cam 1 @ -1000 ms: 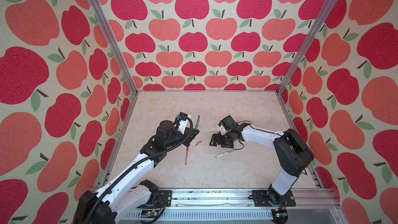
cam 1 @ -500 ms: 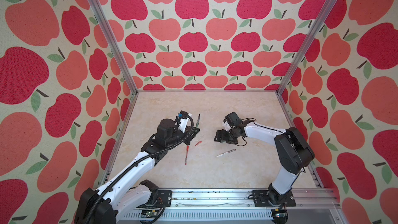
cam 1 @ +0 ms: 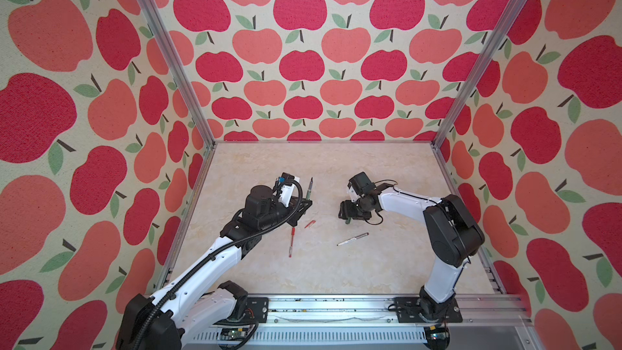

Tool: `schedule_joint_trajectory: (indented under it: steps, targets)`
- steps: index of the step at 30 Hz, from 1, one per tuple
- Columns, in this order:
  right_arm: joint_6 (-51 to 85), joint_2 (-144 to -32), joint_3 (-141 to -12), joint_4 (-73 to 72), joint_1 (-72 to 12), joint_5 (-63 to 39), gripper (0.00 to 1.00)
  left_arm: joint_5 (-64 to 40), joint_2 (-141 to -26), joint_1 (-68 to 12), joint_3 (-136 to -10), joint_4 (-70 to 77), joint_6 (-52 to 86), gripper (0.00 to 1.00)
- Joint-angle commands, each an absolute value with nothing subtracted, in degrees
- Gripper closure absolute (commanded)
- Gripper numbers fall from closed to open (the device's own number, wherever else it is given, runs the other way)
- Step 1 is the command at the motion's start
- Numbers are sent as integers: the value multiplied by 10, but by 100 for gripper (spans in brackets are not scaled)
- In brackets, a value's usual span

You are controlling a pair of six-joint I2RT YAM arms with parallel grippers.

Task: Insert pens into pen caps
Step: Rotate the pen cap at the center of the table, then pick up the pen cap from the center of the table.

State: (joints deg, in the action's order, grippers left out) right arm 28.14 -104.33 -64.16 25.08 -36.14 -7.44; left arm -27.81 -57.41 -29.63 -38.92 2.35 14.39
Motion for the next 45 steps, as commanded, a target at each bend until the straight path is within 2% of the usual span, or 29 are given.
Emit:
schedule_joint_trajectory:
  steps: [1,6,10,12,20,23,26,33,37,45]
  targets:
    - [257,-1065,-621,310,-371,-13,39,-279,-569,-293,-391,34,132,100]
    - [254,-1081,-626,311,-377,-5,48,-282,-576,-293,-392,41,134,100]
    - [255,-1099,-641,309,-379,1,49,-281,-576,-293,-392,43,134,100]
    - [252,-1109,-649,312,-380,11,56,-280,-575,-293,-391,44,134,100]
    - [235,-1128,-659,321,-381,40,62,-280,-582,-292,-390,49,130,100]
    - [228,-1129,-658,326,-381,46,73,-280,-588,-292,-390,55,131,100]
    - [223,-1127,-655,329,-381,51,76,-283,-594,-292,-392,59,130,100]
    - [214,-1123,-649,338,-385,71,74,-280,-601,-292,-394,62,126,100]
    - [208,-1113,-641,344,-386,80,65,-280,-602,-291,-396,61,126,100]
    - [208,-1100,-623,346,-398,93,66,-281,-606,-292,-396,66,127,100]
